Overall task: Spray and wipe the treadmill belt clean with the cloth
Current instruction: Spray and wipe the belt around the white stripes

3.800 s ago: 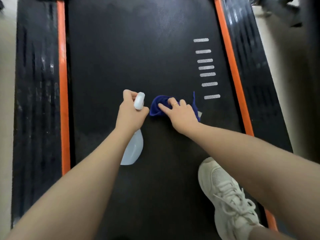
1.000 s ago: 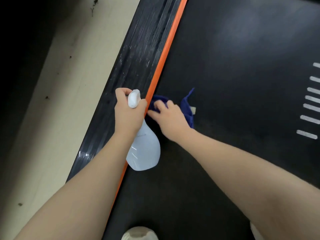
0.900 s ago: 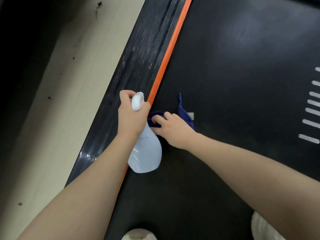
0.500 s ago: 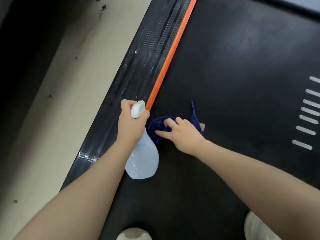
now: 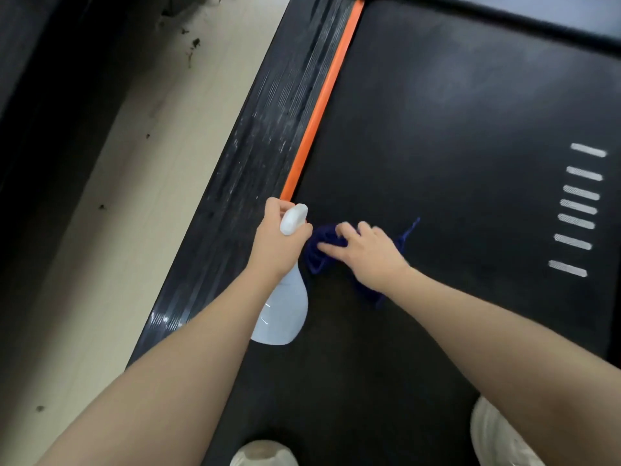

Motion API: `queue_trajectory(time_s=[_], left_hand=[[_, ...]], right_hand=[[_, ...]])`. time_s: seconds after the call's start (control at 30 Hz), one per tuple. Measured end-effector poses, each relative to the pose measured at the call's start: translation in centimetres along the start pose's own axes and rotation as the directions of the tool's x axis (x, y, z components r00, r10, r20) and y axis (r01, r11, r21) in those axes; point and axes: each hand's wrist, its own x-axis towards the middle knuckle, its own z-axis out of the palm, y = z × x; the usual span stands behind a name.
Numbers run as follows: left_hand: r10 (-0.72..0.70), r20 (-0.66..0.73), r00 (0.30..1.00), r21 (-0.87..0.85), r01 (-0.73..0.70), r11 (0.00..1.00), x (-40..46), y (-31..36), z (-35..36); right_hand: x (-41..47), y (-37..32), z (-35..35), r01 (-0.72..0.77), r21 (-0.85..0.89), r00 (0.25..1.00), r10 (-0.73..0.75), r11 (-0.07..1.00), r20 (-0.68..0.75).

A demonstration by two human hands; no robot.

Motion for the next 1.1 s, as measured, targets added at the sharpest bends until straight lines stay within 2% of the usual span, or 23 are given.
queue_trajectory(time_s=[0.07, 0.13, 0.2, 0.27, 0.33, 0.37, 0.4, 0.47, 0.53, 0.57, 0.6, 0.67, 0.73, 0.77, 0.8, 0.87, 0.93, 0.97, 1.0, 1.03, 1.07, 1.1], left_hand=[[0.013, 0.005, 1.0, -0.008, -0.013, 1.0, -0.2, 0.4, 0.2], [0.028, -0.001, 1.0, -0.009, -0.028, 1.0, -0.3, 0.5, 0.4], [0.038, -0.015, 0.999, -0.017, -0.039, 0.999, -0.5, 0.6, 0.4], [0.039, -0.046, 0.998, -0.037, -0.041, 0.998, -0.6, 0.5, 0.2], [0.038, -0.069, 0.997, -0.041, -0.04, 0.998, -0.7, 0.3, 0.2], [0.036, -0.077, 0.996, -0.042, -0.039, 0.998, -0.6, 0.1, 0.2], [0.031, -0.084, 0.996, -0.048, -0.036, 0.998, -0.6, 0.0, 0.2], [0.023, -0.084, 0.996, -0.061, -0.028, 0.998, -0.6, -0.1, 0.3], [0.028, -0.073, 0.997, -0.052, -0.032, 0.998, -0.7, 0.0, 0.4], [0.029, -0.076, 0.997, -0.041, -0.032, 0.999, -0.7, 0.1, 0.5], [0.026, -0.089, 0.996, -0.034, -0.029, 0.999, -0.6, 0.1, 0.5], [0.011, -0.121, 0.993, -0.038, -0.016, 0.999, -0.4, 0.2, 0.7], [-0.002, -0.135, 0.991, -0.042, -0.004, 0.999, -0.1, 0.1, 0.8], [-0.006, -0.138, 0.99, -0.039, 0.0, 0.999, 0.0, -0.1, 0.9], [-0.008, -0.14, 0.99, -0.036, 0.003, 0.999, 0.1, -0.2, 1.0], [-0.004, -0.149, 0.989, -0.037, -0.002, 0.999, 0.2, -0.4, 1.0], [0.002, -0.167, 0.986, -0.036, -0.008, 0.999, 0.3, -0.5, 0.9], [-0.002, -0.176, 0.984, -0.033, -0.004, 0.999, 0.3, -0.5, 0.9], [-0.008, -0.184, 0.983, -0.03, 0.003, 1.0, 0.3, -0.4, 0.8], [-0.012, -0.194, 0.981, -0.031, 0.006, 1.0, 0.2, -0.4, 0.6], [-0.011, -0.208, 0.978, -0.036, 0.003, 0.999, 0.1, -0.4, 0.4], [-0.007, -0.222, 0.975, -0.043, -0.002, 0.999, 0.0, -0.4, 0.2]], right_hand=[[1.5, 1.1, -0.4, -0.255, 0.081, 0.964, 0.26, 0.963, -0.05], [1.9, 0.9, -0.1, -0.396, 0.15, 0.913, 0.406, 0.906, -0.042], [0.6, -0.8, 1.1, -0.361, 0.16, 0.921, 0.378, 0.919, -0.091], [-1.7, -2.9, 2.1, -0.259, 0.166, 0.951, 0.281, 0.952, -0.128], [-3.1, -3.0, 2.8, -0.106, 0.109, 0.993, 0.11, 0.988, -0.031], [-2.8, -2.1, 2.7, -0.079, 0.109, 0.996, 0.083, 0.991, -0.029], [-2.0, -0.9, 2.2, -0.103, 0.108, 0.992, 0.11, 0.989, -0.067], [0.2, 1.1, 1.2, -0.286, 0.135, 0.945, 0.303, 0.949, -0.126], [1.3, 1.7, 0.5, -0.461, 0.241, 0.867, 0.491, 0.854, -0.084], [1.3, 1.4, 0.5, -0.478, 0.246, 0.861, 0.505, 0.843, -0.056], [0.9, 0.7, 0.8, -0.443, 0.236, 0.88, 0.47, 0.865, -0.071], [-0.9, -0.7, 1.5, -0.245, 0.209, 0.944, 0.282, 0.947, -0.172], [-1.6, -0.2, 2.7, -0.032, 0.112, 0.991, 0.046, 0.993, -0.123], [-1.3, 0.8, 2.7, 0.015, 0.084, 0.993, -0.005, 0.996, -0.114], [-0.6, 1.7, 2.6, -0.007, 0.088, 0.986, 0.021, 0.996, -0.163], [1.2, 2.0, 1.5, -0.22, 0.161, 0.948, 0.25, 0.962, -0.198], [2.5, 0.9, 0.8, -0.387, 0.24, 0.897, 0.424, 0.89, -0.126], [2.5, 0.0, 0.7, -0.388, 0.246, 0.903, 0.419, 0.888, -0.09], [2.1, -1.2, 0.6, -0.319, 0.231, 0.935, 0.345, 0.919, -0.082], [1.5, -2.2, 0.8, -0.169, 0.197, 0.975, 0.193, 0.966, -0.108], [0.5, -3.0, 1.0, 0.028, 0.141, 0.99, -0.008, 0.99, -0.139], [-0.1, -3.1, 1.1, 0.219, 0.076, 0.972, -0.21, 0.973, -0.106]])
